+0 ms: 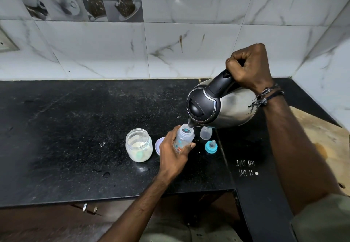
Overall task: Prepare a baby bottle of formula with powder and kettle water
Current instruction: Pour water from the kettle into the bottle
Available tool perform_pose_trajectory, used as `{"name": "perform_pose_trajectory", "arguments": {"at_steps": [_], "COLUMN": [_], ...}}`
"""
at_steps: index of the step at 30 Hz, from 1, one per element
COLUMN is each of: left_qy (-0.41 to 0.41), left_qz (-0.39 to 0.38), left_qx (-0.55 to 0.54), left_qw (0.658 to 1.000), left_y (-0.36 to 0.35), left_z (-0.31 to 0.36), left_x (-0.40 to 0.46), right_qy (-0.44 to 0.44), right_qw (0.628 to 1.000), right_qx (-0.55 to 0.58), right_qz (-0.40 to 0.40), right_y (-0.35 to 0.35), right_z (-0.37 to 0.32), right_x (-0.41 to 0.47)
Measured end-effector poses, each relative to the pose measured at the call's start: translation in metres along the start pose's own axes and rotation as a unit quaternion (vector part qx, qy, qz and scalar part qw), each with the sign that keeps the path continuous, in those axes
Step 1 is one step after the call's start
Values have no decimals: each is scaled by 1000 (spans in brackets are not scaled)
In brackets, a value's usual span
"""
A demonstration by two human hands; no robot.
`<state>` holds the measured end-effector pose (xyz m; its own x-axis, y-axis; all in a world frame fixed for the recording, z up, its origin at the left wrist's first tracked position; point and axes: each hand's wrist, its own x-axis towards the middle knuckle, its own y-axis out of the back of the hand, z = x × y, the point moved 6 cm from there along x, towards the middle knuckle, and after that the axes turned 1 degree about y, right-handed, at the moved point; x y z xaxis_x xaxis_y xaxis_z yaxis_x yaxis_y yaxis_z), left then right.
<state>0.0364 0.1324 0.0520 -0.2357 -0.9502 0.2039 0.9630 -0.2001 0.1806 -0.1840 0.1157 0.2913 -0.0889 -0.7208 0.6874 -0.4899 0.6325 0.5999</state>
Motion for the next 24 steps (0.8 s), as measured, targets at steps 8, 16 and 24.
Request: {"name": "perform_pose_trajectory", "arguments": {"at_steps": [8, 16, 24], "left_qy": [3, 2, -6], "left_qz": [-1, -2, -1], "left_qx": [-8, -8, -3], "left_qw": [1000, 1000, 1000], "left_y": [1, 1, 0], "left_z": [-1, -1, -2], "left_x": [0, 0, 3], "right_qy": [-4, 6, 9], "right_qw": [1000, 1000, 1000], "right_qx": [-15, -13, -20], "right_qz": [-6, -6, -10], "right_y": [-1, -1, -1], "right_z": [1, -3, -6], "right_x": [1, 1, 4]}}
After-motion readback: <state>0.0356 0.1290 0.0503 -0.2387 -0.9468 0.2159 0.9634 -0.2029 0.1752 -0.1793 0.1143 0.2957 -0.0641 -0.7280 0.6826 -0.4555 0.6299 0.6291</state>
